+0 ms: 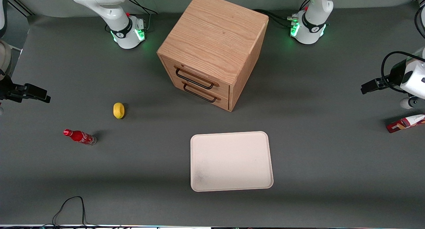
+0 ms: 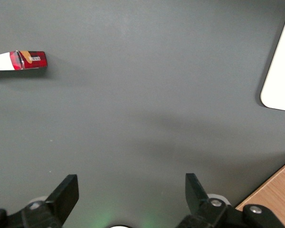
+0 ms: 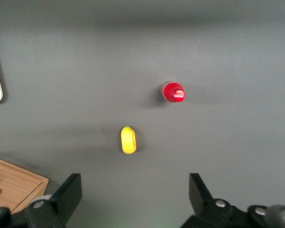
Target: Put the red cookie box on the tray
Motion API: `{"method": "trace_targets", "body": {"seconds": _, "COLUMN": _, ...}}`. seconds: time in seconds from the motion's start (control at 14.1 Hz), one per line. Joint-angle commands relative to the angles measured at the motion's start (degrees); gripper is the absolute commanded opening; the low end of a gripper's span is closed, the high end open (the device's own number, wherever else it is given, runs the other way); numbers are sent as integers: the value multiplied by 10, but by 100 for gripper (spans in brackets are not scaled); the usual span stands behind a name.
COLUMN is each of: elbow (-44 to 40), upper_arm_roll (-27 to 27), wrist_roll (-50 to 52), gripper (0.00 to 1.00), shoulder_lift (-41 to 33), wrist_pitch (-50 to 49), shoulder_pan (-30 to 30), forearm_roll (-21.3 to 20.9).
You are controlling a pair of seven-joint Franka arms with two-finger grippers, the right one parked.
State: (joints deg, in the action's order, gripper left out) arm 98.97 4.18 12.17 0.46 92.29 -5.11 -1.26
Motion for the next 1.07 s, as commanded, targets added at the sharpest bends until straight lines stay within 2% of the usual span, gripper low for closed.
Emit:
{"method": "trace_targets", "body": {"seconds": 0.0, "elbow": 3, "upper_arm_roll": -5, "wrist_roll": -11, "gripper": 100, "shoulder_lift": -11, "wrist_pitch": -2, "shoulder_pan": 3, "forearm_roll": 6}}
{"method": "trace_targets", "body": {"seconds": 0.99, "elbow": -19, "upper_arm_roll": -8, "wrist_roll": -11, "gripper": 100, "shoulder_lift": 1, "wrist_pitch": -29, "shoulder_pan": -4, "forearm_roll": -4}}
